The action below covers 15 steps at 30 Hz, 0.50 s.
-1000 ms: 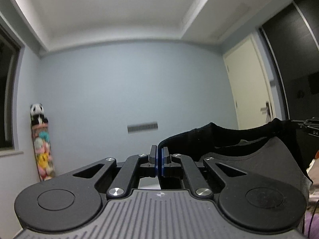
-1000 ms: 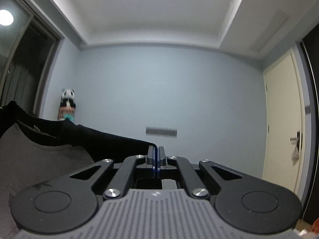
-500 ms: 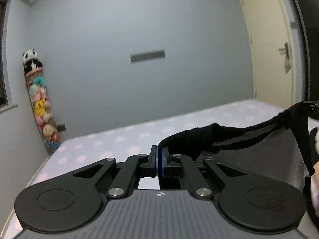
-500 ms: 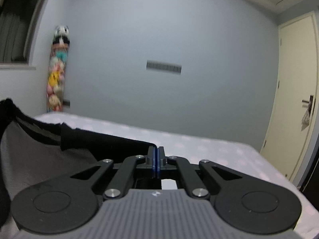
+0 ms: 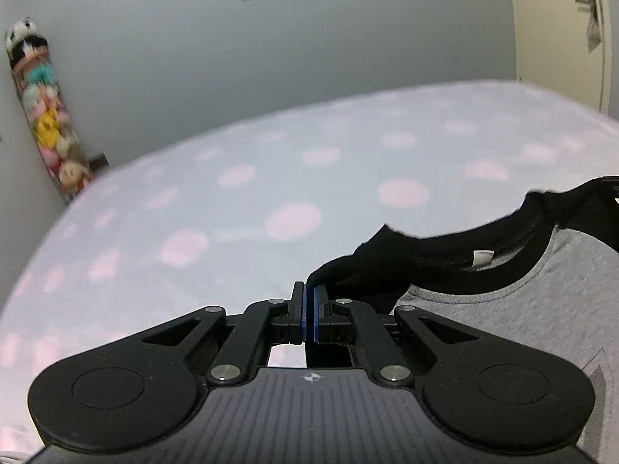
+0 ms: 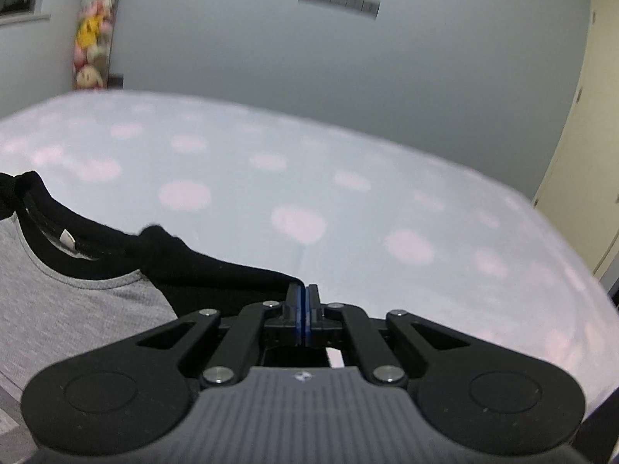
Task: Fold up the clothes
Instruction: 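Lift the shirt by the collar with both grippers and lay it flat, then open both grippers and release the shirt spread flat on the bed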
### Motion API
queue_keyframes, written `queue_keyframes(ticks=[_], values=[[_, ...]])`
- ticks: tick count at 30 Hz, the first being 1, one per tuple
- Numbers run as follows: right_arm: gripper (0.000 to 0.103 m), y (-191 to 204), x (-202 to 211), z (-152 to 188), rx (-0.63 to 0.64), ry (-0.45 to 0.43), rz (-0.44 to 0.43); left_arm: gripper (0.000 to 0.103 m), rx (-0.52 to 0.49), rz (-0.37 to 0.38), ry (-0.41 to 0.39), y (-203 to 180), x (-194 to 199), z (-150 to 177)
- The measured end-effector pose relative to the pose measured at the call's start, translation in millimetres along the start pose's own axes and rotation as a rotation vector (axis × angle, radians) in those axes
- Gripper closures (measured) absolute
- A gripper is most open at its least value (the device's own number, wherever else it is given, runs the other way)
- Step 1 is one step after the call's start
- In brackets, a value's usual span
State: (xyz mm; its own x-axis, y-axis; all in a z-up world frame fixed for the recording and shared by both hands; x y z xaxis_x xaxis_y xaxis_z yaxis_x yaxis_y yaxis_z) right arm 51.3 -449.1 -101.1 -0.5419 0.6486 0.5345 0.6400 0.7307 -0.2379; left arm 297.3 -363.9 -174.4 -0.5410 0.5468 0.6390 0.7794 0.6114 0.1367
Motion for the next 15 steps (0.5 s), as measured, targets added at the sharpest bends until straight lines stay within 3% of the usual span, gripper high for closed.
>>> queue_keyframes(ticks=[3, 8, 10, 12, 15], values=[[0.101, 8, -25, 14, -0.001, 0.063, -0.018, 0.101, 0.007, 0.007, 0.058, 2, -36, 11], [0.098, 14, -39, 25, 0.006, 0.099, -0.03, 0.099, 0.021, 0.029, 0.077, 7, -38, 29], [0.092, 11, -35, 23, -0.01, 0.112, -0.032, 0.088, 0.05, 0.045, 0.08, 12, -32, 30], [0.074, 14, -33, 8, -0.031, 0.122, -0.03, 0.065, 0.081, 0.043, 0.085, 27, -29, 20], [0.072, 3, 2, 1, -0.056, 0.102, -0.024, 0.062, 0.125, 0.057, 0.069, 34, 0, 20]])
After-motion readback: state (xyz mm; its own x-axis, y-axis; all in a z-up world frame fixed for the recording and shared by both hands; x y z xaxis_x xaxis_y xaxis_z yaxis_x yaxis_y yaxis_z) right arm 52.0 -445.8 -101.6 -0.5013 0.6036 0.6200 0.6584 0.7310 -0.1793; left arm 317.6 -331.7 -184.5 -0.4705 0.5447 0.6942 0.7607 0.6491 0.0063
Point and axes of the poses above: each gripper's, at about its wrist camera, not at the fingertips, and x roughly against the way its jaws point, y to its left, z to its underside, the point moved 2 cm from there along -x, roughly the way its jaws point, and after that the axes turned 4 degrees about z, right-handed, at the moved point
